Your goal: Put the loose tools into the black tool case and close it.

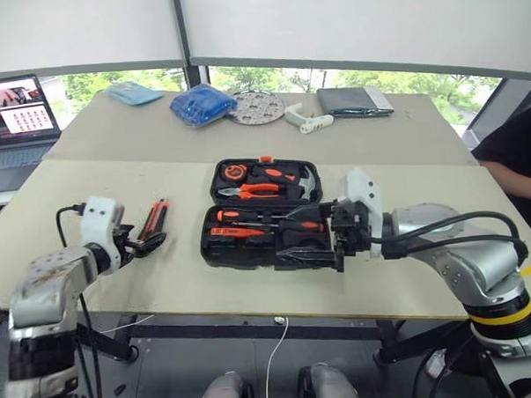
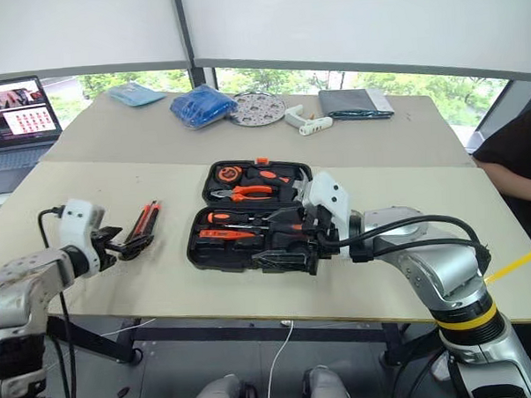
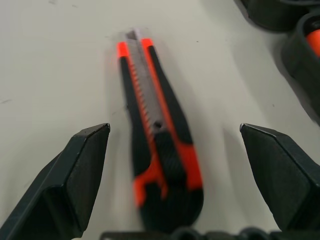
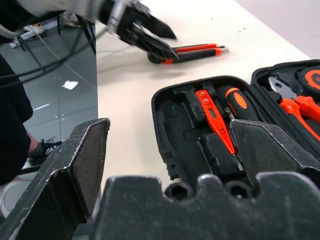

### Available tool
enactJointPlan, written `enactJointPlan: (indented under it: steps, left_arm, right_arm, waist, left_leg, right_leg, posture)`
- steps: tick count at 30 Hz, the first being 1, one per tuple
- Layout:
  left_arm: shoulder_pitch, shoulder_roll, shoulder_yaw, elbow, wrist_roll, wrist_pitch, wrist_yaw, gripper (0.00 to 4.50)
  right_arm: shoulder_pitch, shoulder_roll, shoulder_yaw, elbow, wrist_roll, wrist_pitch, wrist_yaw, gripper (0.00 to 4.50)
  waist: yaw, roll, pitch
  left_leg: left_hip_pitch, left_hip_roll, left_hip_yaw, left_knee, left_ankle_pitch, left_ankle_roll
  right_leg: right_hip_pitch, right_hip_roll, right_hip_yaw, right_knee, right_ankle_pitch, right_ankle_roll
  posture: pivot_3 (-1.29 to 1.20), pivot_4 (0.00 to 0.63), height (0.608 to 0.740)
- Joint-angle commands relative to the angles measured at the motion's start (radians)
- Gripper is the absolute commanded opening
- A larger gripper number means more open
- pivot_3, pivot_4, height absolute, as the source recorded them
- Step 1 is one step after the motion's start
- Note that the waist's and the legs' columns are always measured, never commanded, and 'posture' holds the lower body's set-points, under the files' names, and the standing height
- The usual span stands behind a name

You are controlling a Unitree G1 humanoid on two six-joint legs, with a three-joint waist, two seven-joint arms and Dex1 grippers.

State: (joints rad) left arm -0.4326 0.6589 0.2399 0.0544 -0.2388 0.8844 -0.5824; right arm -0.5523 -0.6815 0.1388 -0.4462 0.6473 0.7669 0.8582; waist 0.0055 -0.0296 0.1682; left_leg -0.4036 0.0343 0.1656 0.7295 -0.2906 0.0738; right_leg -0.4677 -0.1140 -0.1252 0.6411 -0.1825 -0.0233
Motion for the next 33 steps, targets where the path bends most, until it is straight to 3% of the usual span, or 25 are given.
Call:
enactJointPlan:
  steps: [1,3,4,5,11,12,18,23,29,33]
  left_arm:
    - [-0.081,-0.001,-0.03,0.098,0.02,0.038,0.046,4.49]
    - [-0.094,0.007,-0.055,0.132,0.015,0.051,0.028,4.49]
    - [-0.098,0.01,-0.063,0.143,0.015,0.054,0.022,3.96]
    - [-0.101,0.015,-0.066,0.16,0.014,0.057,0.017,3.77]
    - [-0.142,0.03,0.015,0.224,-0.056,0.07,-0.017,1.66]
    - [-0.144,0.04,0.014,0.225,-0.059,0.054,-0.031,1.65]
    - [-0.197,0.224,-0.17,0.088,-0.129,-0.327,-0.669,1.65]
    - [-0.393,0.193,-0.387,0.234,-0.043,-0.487,-0.941,1.65]
    - [-0.541,0.09,-0.652,0.43,0.053,-0.718,-1.032,1.65]
    - [-0.621,-0.012,-0.701,0.625,0.157,-0.802,-1.017,1.65]
  right_arm:
    - [0.008,-0.004,-0.028,-0.06,-0.008,-0.01,-0.021,4.5]
    - [0.012,-0.003,-0.032,-0.068,-0.019,-0.011,-0.039,4.5]
    - [0.013,-0.002,-0.033,-0.07,-0.022,-0.011,-0.045,4.5]
    - [0.014,-0.002,-0.035,-0.071,-0.026,-0.013,-0.052,4.5]
    - [0.041,0.002,-0.046,-0.086,-0.043,-0.014,-0.09,4.5]
    - [0.051,0.0,-0.049,-0.09,-0.042,-0.013,-0.092,4.5]
    - [0.132,-0.042,-0.104,-0.148,0.019,0.035,-0.083,4.5]
    - [0.188,-0.08,-0.135,-0.187,0.034,0.041,-0.082,4.5]
    - [0.247,-0.095,-0.176,-0.242,0.039,0.059,-0.117,4.5]
    - [0.276,-0.09,-0.21,-0.283,0.062,0.082,-0.16,4.5]
  waist:
    - [-0.005,0.0,0.0]
    - [-0.008,0.0,0.0]
    - [-0.008,0.0,0.0]
    - [-0.008,0.0,0.0]
    - [-0.008,0.0,0.0]
    - [-0.008,0.0,0.0]
    - [-0.004,-0.001,0.001]
    - [0.006,0.0,0.0]
    - [0.001,-0.001,0.0]
    - [0.002,-0.001,0.0]
  left_leg:
    - [0.0,0.0,0.0,0.0,0.0,0.0]
    - [0.0,0.0,0.0,-0.001,0.0,0.0]
    - [0.0,0.0,0.0,-0.001,0.0,0.0]
    - [0.001,0.0,0.001,-0.001,0.0,0.0]
    - [0.001,0.0,0.001,-0.001,-0.002,-0.005]
    - [0.001,0.0,0.001,-0.001,-0.002,-0.005]
    - [-0.004,0.0,0.001,-0.001,-0.003,-0.008]
    - [-0.003,-0.001,0.002,-0.001,-0.004,-0.008]
    - [-0.003,0.0,0.003,0.0,0.001,0.0]
    - [-0.004,0.0,0.002,0.001,0.001,0.001]
  right_leg:
    - [0.0,0.0,0.0,0.0,0.0,0.0]
    - [-0.001,0.0,0.0,0.0,0.0,0.0]
    - [-0.001,0.0,0.0,0.0,0.0,0.0]
    - [-0.001,0.0,0.001,0.0,-0.001,0.0]
    - [0.0,-0.001,0.001,0.001,-0.001,0.001]
    - [0.0,-0.001,0.001,0.001,-0.001,0.001]
    - [-0.005,-0.002,0.0,0.001,0.001,-0.003]
    - [-0.004,-0.002,0.001,0.0,-0.003,0.002]
    - [-0.004,0.001,0.002,0.0,-0.003,0.003]
    - [-0.005,0.001,0.002,0.0,-0.003,0.002]
  posture:
    - [0.0,0.15,0.718]
    - [0.0,0.15,0.718]
    - [0.0,0.15,0.718]
    - [0.0,0.15,0.718]
    - [0.0,0.15,0.718]
    - [0.0,0.15,0.718]
    - [0.0,0.15,0.718]
    - [0.0,0.15,0.718]
    - [0.0,0.15,0.718]
    - [0.0,0.15,0.718]
